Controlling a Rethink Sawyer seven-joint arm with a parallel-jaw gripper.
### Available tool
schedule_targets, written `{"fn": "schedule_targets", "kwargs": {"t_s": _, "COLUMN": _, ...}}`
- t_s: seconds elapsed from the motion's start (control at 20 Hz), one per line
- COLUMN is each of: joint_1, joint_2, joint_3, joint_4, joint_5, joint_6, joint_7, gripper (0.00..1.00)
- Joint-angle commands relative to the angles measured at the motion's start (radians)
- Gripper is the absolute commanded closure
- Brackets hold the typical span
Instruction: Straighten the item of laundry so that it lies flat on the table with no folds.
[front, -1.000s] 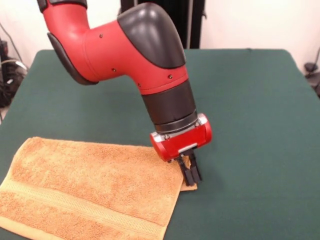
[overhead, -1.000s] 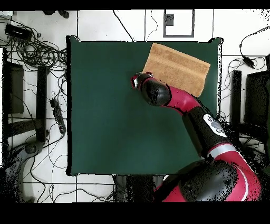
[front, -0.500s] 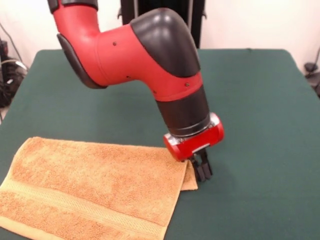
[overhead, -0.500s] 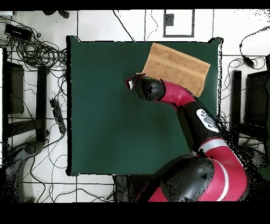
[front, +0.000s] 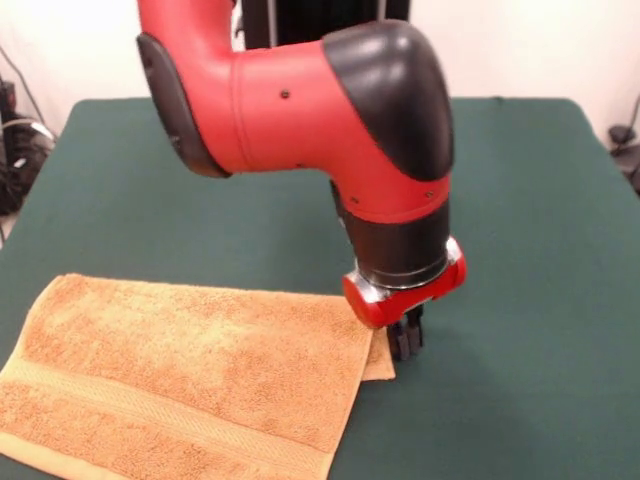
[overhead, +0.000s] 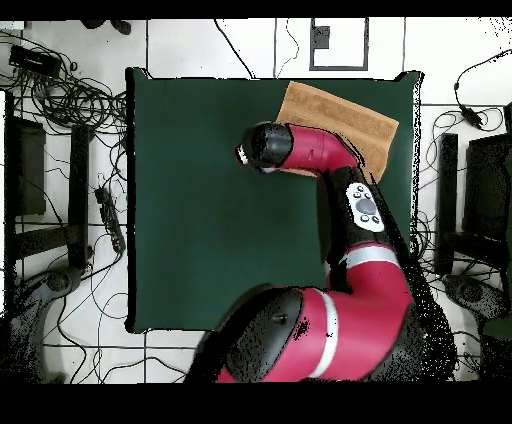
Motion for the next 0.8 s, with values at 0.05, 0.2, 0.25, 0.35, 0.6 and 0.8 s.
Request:
{"fn": "schedule_targets", "kwargs": {"t_s": 0.05, "joint_1": 0.122, "joint_2": 0.160, "joint_3": -0.180, "joint_4": -0.083, "joint_5": -0.040, "joint_6": 0.258, "joint_7": 0.309, "gripper": 1.00}}
{"fn": "schedule_targets", "kwargs": {"t_s": 0.2, "joint_1": 0.137, "joint_2": 0.142, "joint_3": -0.202, "joint_4": -0.070, "joint_5": -0.041, "joint_6": 0.192, "joint_7": 0.319, "gripper": 1.00}}
{"fn": "schedule_targets", "kwargs": {"t_s": 0.25, "joint_1": 0.136, "joint_2": 0.122, "joint_3": -0.199, "joint_4": -0.043, "joint_5": -0.035, "joint_6": 0.151, "joint_7": 0.319, "gripper": 1.00}}
{"fn": "schedule_targets", "kwargs": {"t_s": 0.35, "joint_1": 0.133, "joint_2": 0.091, "joint_3": -0.187, "joint_4": 0.000, "joint_5": -0.021, "joint_6": 0.084, "joint_7": 0.311, "gripper": 1.00}}
{"fn": "schedule_targets", "kwargs": {"t_s": 0.6, "joint_1": 0.124, "joint_2": 0.046, "joint_3": -0.149, "joint_4": 0.088, "joint_5": 0.002, "joint_6": -0.073, "joint_7": 0.291, "gripper": 1.00}}
{"fn": "schedule_targets", "kwargs": {"t_s": 0.8, "joint_1": 0.134, "joint_2": 0.047, "joint_3": -0.156, "joint_4": 0.100, "joint_5": 0.002, "joint_6": -0.138, "joint_7": 0.304, "gripper": 1.00}}
